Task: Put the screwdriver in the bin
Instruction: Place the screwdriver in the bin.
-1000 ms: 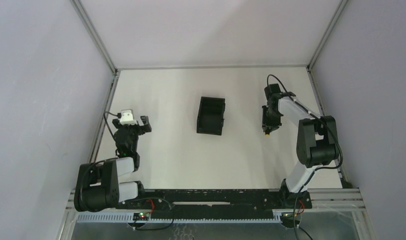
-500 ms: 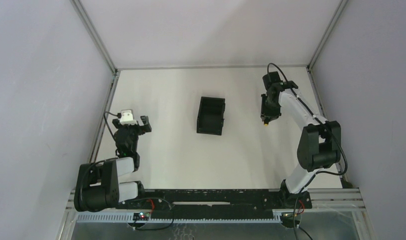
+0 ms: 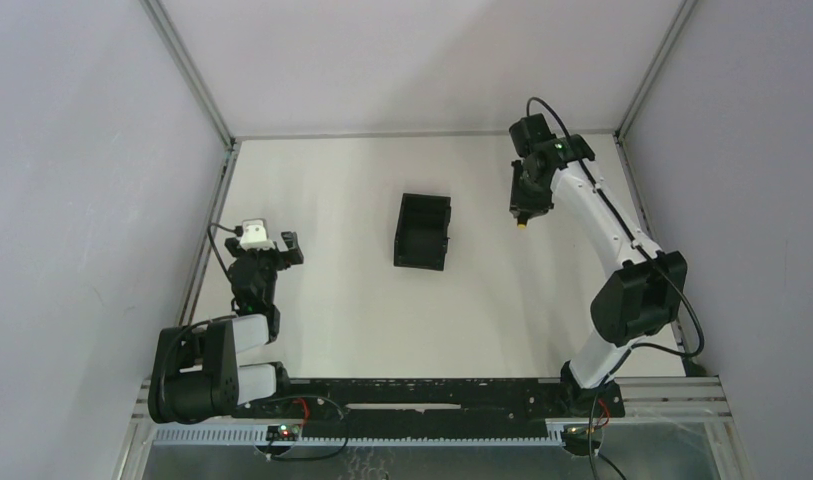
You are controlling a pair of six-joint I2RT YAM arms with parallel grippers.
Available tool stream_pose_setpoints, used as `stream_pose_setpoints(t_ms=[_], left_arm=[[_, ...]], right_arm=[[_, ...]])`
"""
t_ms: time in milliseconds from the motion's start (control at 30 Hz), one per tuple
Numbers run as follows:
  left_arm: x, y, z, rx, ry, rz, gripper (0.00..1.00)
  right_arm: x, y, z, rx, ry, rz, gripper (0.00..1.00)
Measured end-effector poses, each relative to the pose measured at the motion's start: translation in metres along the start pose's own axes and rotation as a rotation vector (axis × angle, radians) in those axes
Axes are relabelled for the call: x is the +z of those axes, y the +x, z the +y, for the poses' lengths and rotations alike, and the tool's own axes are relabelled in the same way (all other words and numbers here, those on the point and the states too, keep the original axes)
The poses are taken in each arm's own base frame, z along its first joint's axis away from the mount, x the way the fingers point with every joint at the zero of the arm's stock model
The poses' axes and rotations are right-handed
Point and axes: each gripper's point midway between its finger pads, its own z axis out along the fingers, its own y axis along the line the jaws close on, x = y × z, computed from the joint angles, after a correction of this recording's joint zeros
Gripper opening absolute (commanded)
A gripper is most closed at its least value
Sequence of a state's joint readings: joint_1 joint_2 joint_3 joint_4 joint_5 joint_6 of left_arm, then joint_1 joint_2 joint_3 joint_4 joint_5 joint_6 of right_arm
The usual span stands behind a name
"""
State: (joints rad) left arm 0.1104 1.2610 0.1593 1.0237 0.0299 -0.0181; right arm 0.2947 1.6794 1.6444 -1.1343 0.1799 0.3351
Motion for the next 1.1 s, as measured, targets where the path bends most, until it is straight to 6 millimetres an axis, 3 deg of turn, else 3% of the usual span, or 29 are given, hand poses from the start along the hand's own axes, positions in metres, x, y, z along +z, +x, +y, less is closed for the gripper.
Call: stream_pose_setpoints(t_ms=[233,600,867,1100], left_arm=[[0.000,0.000,0.000,0.000,0.000,0.000,1.00],[0.000,0.000,0.000,0.000,0.000,0.000,1.00],[0.000,0.000,0.000,0.000,0.000,0.000,1.00],[0.000,0.000,0.000,0.000,0.000,0.000,1.00]], right_arm=[[-0.025,-0.011,0.021,0.018,-0.013,-0.030,0.00],[-0.042,-0.012,0.053,0.018,-0.022,-0.025,0.00],[-0.061,-0.018,0.088,0.017,-0.070,-0.054,0.00],[-0.065,-0.012,0.113,0.002,-0.095,-0.049,0.00]])
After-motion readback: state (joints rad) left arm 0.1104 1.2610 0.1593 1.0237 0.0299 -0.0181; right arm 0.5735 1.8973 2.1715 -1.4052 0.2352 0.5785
